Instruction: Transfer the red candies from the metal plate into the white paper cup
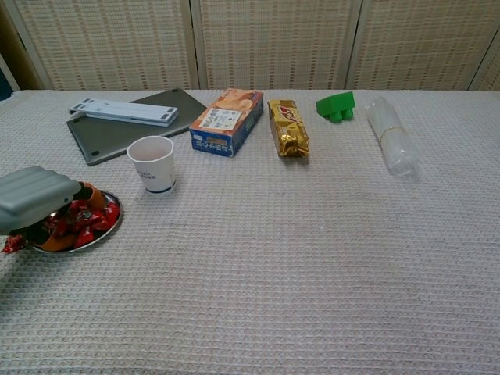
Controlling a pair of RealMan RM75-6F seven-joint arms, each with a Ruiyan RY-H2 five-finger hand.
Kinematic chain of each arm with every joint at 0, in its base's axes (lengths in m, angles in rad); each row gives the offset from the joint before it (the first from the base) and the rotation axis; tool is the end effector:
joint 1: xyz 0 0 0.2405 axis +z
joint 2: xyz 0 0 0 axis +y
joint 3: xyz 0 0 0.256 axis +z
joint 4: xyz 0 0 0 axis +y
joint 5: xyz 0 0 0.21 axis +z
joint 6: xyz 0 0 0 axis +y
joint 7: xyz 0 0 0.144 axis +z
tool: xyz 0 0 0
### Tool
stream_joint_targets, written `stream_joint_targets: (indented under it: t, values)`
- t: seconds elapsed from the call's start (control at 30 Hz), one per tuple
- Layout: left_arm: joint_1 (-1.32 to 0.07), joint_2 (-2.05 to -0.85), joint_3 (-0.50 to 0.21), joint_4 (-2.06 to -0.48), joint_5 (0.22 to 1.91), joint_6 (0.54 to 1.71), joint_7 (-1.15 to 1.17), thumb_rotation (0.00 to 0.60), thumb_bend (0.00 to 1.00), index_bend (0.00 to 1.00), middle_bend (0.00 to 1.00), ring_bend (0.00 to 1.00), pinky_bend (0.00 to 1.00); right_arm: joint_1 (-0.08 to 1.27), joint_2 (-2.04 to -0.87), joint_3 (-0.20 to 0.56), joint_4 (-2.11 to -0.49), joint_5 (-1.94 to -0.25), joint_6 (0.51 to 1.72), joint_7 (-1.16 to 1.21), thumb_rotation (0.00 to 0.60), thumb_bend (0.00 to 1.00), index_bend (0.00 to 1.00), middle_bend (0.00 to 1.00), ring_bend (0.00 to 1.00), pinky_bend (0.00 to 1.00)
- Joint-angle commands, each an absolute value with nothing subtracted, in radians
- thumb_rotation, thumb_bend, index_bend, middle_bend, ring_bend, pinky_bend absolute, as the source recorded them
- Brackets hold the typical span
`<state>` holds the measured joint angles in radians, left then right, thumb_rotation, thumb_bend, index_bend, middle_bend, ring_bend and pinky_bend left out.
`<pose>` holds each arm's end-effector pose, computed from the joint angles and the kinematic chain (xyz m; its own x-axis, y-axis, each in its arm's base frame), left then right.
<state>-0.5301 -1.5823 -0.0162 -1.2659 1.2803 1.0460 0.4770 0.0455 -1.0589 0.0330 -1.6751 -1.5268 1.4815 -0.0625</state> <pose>-0.2583 0.2946 -0.0202 0.7266 0.2088 0.6546 0.6808 -0.3472 -0.6449 -0.3078 -0.1647 0.1680 0.4512 -0.0383 0.8916 -0.8923 -0.0037 0.4514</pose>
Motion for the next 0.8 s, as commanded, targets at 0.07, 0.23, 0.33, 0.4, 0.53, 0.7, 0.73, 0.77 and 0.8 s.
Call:
stream_joint_targets:
  t: [0.07,0.23,0.33,0.4,0.53,0.7,0.73,0.77,0.8]
  values:
    - [-0.53,-1.589,-0.018,-1.248,1.29,1.046,0.457,0.6,0.4,0.58,0.53,0.53,1.0,0.046,-1.058,0.033,-1.676,-1.526,1.481,-0.063,0.6,0.06,0.0,0.0,0.0,0.0]
    - [-0.528,-1.596,-0.022,-1.231,1.305,1.057,0.443,0.6,0.44,0.64,0.61,0.57,1.0,0.046,-1.058,0.033,-1.677,-1.523,1.479,-0.066,0.6,0.06,0.0,0.0,0.0,0.0]
    - [-0.527,-1.599,-0.021,-1.225,1.315,1.063,0.439,0.6,0.47,0.67,0.65,0.6,1.0,0.046,-1.058,0.034,-1.678,-1.521,1.477,-0.068,0.6,0.06,0.0,0.0,0.0,0.0]
    - [-0.525,-1.603,-0.022,-1.218,1.322,1.071,0.437,0.6,0.5,0.68,0.66,0.61,1.0,0.047,-1.058,0.033,-1.679,-1.52,1.476,-0.07,0.6,0.06,0.0,0.0,0.0,0.0]
    - [-0.523,-1.61,-0.025,-1.207,1.329,1.079,0.432,0.6,0.54,0.7,0.69,0.62,1.0,0.047,-1.058,0.033,-1.68,-1.519,1.475,-0.071,0.6,0.06,0.0,0.0,0.0,0.0]
    - [-0.52,-1.619,-0.029,-1.188,1.341,1.091,0.42,0.6,0.56,0.72,0.71,0.64,1.0,0.047,-1.057,0.033,-1.68,-1.518,1.475,-0.071,0.6,0.06,0.0,0.0,0.0,0.0]
    - [-0.52,-1.621,-0.03,-1.184,1.343,1.093,0.418,0.6,0.57,0.73,0.72,0.65,1.0,0.047,-1.057,0.033,-1.681,-1.518,1.475,-0.071,0.6,0.06,0.0,0.0,0.0,0.0]
    - [-0.519,-1.624,-0.031,-1.179,1.345,1.095,0.414,0.6,0.58,0.74,0.72,0.65,1.0,0.046,-1.056,0.033,-1.68,-1.517,1.474,-0.071,0.6,0.06,0.0,0.0,0.0,0.0]
    - [-0.519,-1.626,-0.032,-1.174,1.348,1.098,0.413,0.6,0.59,0.74,0.73,0.66,1.0,0.047,-1.056,0.033,-1.681,-1.517,1.474,-0.072,0.6,0.06,0.0,0.0,0.0,0.0]
